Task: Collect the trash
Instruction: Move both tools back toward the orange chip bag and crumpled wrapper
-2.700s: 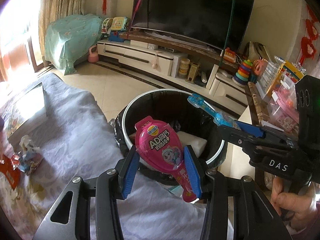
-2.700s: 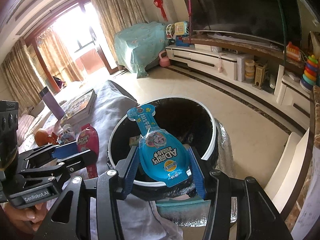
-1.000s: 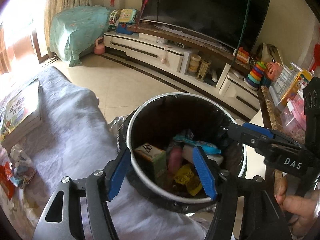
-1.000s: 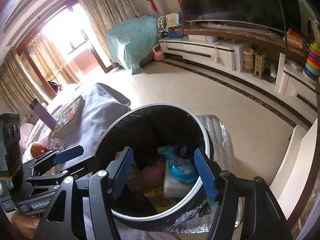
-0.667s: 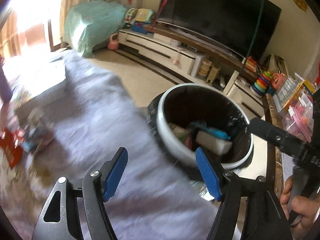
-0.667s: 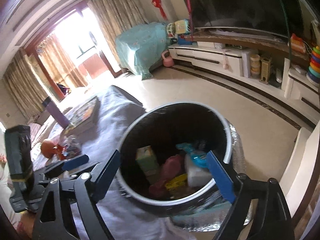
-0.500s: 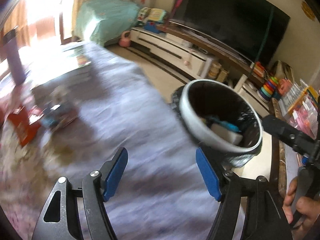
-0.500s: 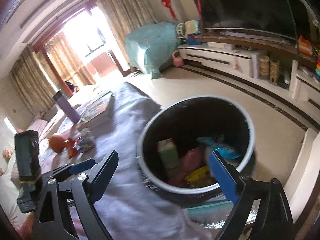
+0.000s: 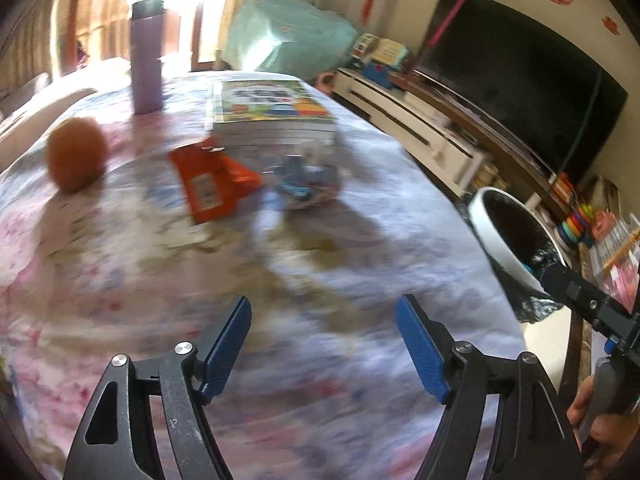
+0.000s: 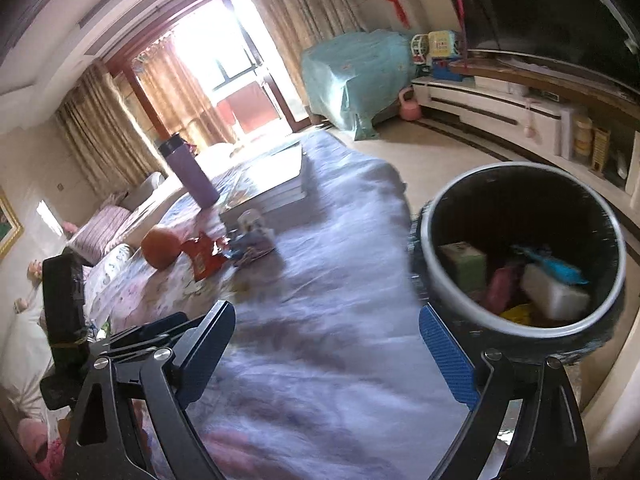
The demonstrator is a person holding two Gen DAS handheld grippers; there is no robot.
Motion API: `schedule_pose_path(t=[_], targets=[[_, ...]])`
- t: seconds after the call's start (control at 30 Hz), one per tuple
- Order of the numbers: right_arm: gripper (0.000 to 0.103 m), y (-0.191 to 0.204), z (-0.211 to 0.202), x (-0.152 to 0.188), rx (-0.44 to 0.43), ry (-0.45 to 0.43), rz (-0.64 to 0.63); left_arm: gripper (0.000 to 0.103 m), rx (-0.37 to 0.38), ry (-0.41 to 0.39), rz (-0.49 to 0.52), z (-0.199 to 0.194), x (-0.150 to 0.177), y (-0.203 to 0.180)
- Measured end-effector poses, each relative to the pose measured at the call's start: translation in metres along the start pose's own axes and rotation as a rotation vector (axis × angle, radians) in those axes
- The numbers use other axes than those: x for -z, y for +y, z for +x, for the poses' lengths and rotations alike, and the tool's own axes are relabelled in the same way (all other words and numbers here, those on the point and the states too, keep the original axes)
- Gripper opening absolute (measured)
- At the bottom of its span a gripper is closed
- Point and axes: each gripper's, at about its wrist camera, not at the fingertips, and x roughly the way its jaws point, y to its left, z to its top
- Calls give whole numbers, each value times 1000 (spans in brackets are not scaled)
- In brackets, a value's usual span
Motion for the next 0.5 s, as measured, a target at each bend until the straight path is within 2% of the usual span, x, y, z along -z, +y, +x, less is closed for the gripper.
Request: schedule_pose_path(t=[0.3, 0.5], targets=[[94, 29, 42, 7, -9, 38, -13, 75, -44, -5, -86, -13, 0, 49], [94, 32, 61, 2, -21, 47, 37, 75, -59, -3, -116, -9, -5, 62]])
